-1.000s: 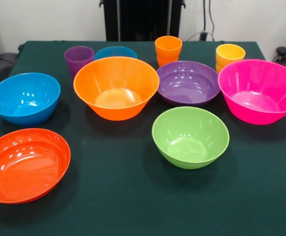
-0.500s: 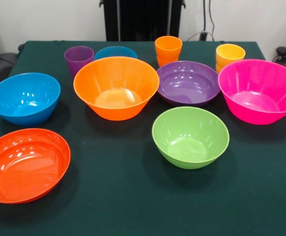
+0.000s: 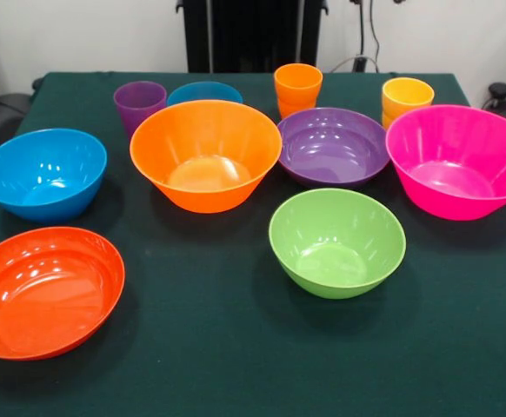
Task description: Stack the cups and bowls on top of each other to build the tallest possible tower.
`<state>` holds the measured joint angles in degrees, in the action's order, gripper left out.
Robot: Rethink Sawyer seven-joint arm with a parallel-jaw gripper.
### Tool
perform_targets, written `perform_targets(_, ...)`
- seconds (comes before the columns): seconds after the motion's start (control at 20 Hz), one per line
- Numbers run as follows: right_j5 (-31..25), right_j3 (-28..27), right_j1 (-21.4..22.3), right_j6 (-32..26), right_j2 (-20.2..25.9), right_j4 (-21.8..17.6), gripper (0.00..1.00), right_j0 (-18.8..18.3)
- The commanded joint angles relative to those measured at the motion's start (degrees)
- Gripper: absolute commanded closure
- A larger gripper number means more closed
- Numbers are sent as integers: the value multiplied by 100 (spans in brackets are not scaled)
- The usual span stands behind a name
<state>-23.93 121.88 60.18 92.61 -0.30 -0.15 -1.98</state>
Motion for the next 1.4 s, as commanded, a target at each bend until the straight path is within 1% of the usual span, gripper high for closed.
perform_targets(0.05,608,492,-650,729,153,-418,0,-67)
perform_targets(0.35,1038,592,-878,701,141,-479,0,-79)
perform_targets(0.4,1175,589,-981,740,129,-495,0,-72)
perform_targets(0.5,1543,416,-1469,827,74,-547,0,-13)
perform_targets(0.55,1610,401,-1540,837,66,-553,0,-3)
perform_targets(0.8,1764,409,-1607,849,62,-533,0,11)
perform_targets(1.1,2120,391,-1864,870,89,-517,0,-22)
perform_targets(1.4,2094,374,-1845,833,60,-467,0,0)
